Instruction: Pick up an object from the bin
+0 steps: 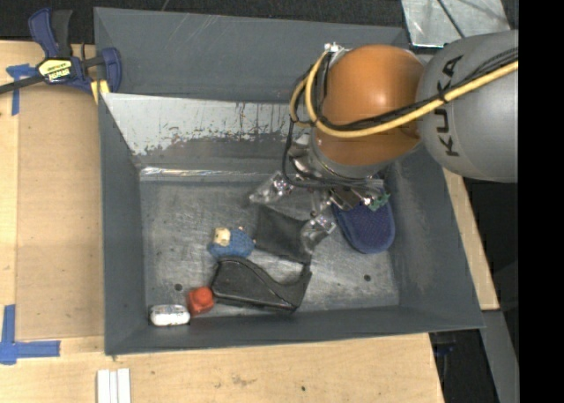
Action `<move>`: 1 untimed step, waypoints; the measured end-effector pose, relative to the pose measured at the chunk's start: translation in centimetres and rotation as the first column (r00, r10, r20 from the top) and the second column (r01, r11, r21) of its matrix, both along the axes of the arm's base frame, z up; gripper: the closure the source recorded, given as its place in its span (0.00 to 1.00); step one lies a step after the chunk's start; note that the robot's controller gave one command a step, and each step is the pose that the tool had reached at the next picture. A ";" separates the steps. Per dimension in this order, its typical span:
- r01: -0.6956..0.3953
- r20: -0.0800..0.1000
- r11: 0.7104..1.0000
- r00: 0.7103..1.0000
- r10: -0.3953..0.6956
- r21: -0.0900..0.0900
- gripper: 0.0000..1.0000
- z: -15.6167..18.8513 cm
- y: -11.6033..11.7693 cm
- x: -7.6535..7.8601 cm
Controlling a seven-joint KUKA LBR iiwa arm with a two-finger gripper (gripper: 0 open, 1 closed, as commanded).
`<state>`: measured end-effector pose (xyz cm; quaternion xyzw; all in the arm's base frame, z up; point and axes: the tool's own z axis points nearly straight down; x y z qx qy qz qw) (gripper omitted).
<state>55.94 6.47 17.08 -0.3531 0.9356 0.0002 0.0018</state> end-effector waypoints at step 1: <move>-0.202 -0.005 0.979 0.979 0.202 -0.001 0.00 -5.7 -0.8 0.3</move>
Offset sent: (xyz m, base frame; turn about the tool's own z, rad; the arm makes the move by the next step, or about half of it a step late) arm 0.0031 -0.0079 -0.0559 -0.2056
